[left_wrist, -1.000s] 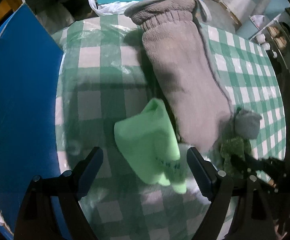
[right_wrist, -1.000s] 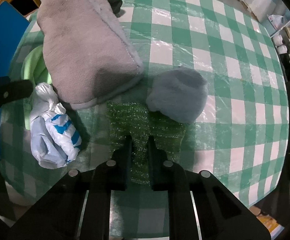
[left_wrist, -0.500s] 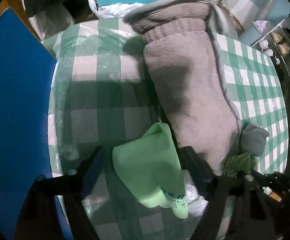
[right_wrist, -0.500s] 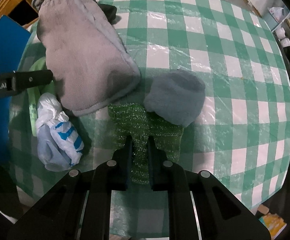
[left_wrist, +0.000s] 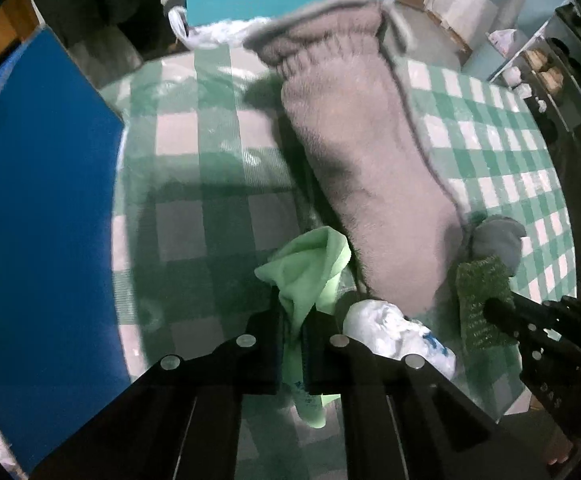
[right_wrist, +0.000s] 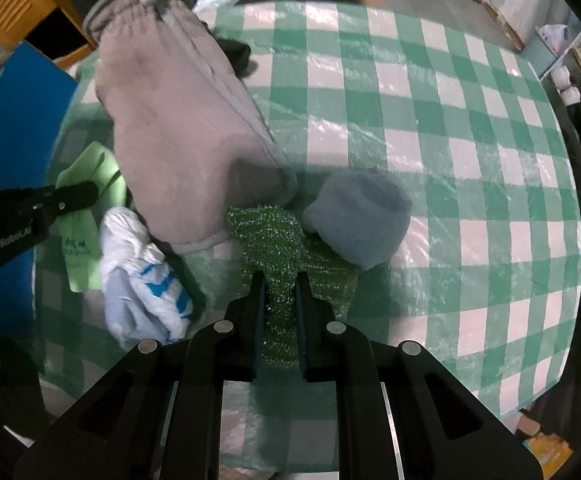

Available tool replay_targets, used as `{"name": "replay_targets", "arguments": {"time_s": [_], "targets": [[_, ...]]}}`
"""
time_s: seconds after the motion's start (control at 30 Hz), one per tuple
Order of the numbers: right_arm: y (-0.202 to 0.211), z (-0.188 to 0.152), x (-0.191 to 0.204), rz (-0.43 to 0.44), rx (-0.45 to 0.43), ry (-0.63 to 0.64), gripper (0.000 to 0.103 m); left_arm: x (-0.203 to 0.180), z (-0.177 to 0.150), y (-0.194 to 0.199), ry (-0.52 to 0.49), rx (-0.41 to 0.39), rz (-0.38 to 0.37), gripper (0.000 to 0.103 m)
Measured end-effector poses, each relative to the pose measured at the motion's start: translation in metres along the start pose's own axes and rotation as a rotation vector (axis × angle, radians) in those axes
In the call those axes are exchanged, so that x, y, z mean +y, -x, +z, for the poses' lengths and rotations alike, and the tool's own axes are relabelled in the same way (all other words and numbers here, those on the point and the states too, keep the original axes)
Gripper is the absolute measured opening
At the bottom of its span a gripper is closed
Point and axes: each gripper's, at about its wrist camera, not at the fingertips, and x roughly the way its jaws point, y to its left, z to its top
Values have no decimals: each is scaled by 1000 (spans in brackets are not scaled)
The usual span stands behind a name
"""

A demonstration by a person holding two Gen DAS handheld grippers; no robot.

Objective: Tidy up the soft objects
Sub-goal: 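Grasp the green scrubbing pad with the right tool while the left tool grasps the green cloth, then lift the scrubbing pad with the right tool while the left tool carries the green cloth toward the box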

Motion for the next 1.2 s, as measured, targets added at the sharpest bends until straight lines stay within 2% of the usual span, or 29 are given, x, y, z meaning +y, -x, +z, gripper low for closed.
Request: {"name": "replay_targets", "arguments": {"time_s": [0.23, 0.43, 0.73, 1.2], "targets": [[19, -4, 6, 3, -44, 10, 11, 0, 1, 27, -24, -61, 9, 7], [38, -18, 17, -1, -94, 28, 11, -3, -6, 51, -59, -108, 53, 7], [71, -20, 30, -15, -154, 56, 11, -6, -15, 83, -105, -174, 84, 7], [113, -11, 57, 3, -253, 100, 11, -5, -23, 111, -106, -222, 75, 7]]}}
